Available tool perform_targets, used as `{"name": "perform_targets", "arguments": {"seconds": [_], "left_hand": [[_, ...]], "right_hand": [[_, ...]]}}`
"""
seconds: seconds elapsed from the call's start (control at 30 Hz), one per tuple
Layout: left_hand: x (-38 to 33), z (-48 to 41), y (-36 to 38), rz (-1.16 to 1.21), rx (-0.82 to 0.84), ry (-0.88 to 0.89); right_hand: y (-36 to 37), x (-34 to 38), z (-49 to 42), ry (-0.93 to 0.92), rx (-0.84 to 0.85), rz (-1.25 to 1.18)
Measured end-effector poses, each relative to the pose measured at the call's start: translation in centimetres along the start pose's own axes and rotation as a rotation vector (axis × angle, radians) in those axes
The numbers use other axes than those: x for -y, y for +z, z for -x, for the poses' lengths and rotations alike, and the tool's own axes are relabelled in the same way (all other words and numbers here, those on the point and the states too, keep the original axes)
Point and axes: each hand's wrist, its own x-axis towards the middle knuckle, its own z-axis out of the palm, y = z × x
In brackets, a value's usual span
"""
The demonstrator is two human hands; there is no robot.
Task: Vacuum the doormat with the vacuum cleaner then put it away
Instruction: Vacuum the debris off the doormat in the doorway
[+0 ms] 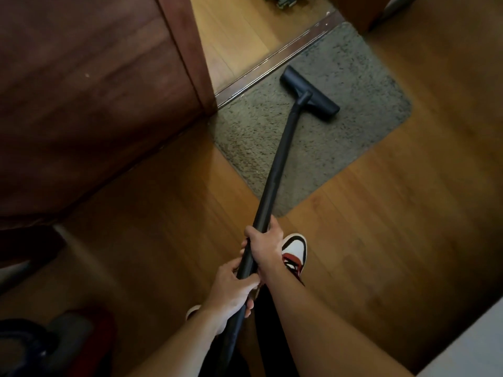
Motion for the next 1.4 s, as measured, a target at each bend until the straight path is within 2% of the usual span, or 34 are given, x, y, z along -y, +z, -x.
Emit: {"name": "perform_targets", "arguments": {"seconds": [0.2, 0.4, 0.8, 1.07, 1.23, 1.4], "left_hand": [[4.8, 3.8, -4.0, -0.043, 0.032, -0.094], [5.7, 5.4, -3.2, -0.071, 0.041, -0.102], [-1.4, 1.9, 6.3, 0.083, 0.034, -0.048], [-8.3, -0.1, 11.4, 0.031, 0.078, -0.020], [-8.7, 0.9, 12.5, 0.047, 0.064, -0.041], [-6.2, 2.7, 10.5, 0.044, 0.037, -0.070]], "right_hand": [[2.0, -4.5, 5.9, 0.001, 0.011, 0.011], [0.7, -4.9, 7.8, 0.021, 0.000, 0.002], [-6.1, 3.1, 1.2, -0.018, 0.004, 0.031], [-10.6, 9.3, -3.2, -0.007, -0.074, 0.002], [-11.6, 10.1, -2.5, 0.008, -0.066, 0.000], [-10.2, 7.5, -0.3, 0.035, -0.054, 0.017]]}}
